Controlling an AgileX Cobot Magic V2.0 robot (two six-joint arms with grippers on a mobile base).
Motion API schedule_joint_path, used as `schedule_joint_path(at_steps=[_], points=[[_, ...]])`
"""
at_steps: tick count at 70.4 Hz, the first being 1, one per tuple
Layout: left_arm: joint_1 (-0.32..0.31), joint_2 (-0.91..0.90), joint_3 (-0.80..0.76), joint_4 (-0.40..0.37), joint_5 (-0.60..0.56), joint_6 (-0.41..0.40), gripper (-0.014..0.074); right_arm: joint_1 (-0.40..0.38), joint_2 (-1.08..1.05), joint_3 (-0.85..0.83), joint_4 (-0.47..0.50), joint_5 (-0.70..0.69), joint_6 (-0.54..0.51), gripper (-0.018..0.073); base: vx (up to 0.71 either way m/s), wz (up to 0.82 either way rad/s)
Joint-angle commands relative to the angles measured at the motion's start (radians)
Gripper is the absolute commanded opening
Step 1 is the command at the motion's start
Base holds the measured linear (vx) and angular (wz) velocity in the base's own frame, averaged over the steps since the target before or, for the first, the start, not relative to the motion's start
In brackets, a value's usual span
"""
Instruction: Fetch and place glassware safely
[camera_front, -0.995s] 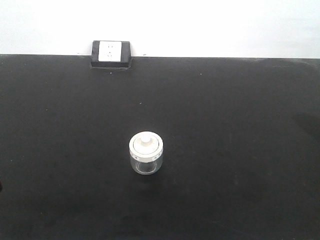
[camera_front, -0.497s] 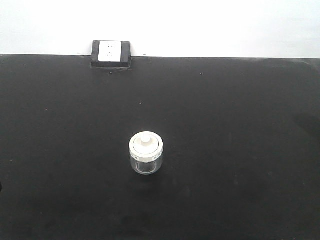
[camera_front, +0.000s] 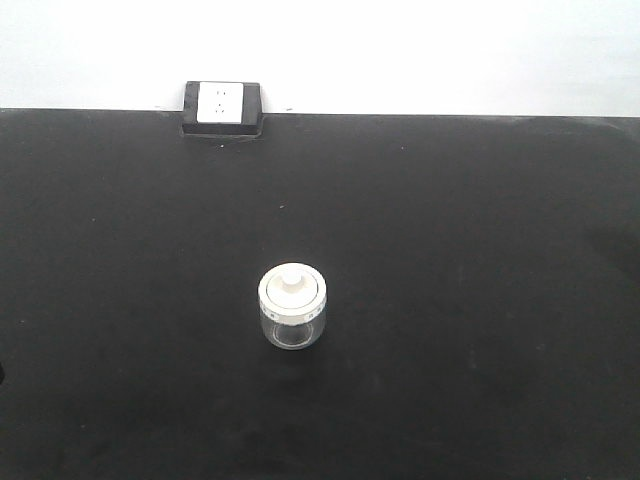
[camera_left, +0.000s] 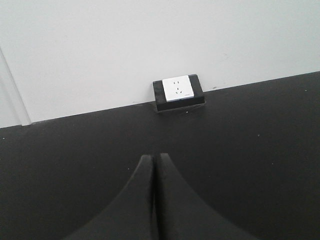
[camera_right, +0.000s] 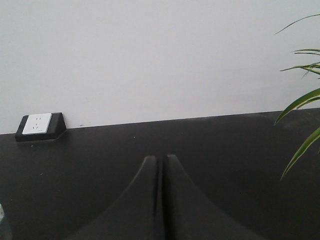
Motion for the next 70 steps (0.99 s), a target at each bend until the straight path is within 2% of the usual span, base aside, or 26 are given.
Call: schedule_joint_path(at_steps=[1, 50, 64, 70], points=[[-0.002, -0.002, -0.026, -0.005, -0.072, -0.007, -0.0007, -0.004, 0.014, -0.025, -0.031, -0.042, 0.0, -0.0001, 0.0, 0.0], [-0.002, -0.002, -0.026, -0.005, -0.072, -0.007, -0.0007, -0.004, 0.014, -0.025, -0.031, -0.042, 0.0, -0.0001, 0.0, 0.0], [-0.002, -0.05, 0.0, -0.005, 0.01, -0.007, -0.0007, -0.004, 0.014, -0.025, -0.031, -0.042, 0.0, -0.0001, 0.0, 0.0], [-0.002, -0.106, 0.046, -0.005, 0.009, -0.008, -0.0007, -0.004, 0.014, -0.025, -0.031, -0.042, 0.0, -0.0001, 0.0, 0.0]])
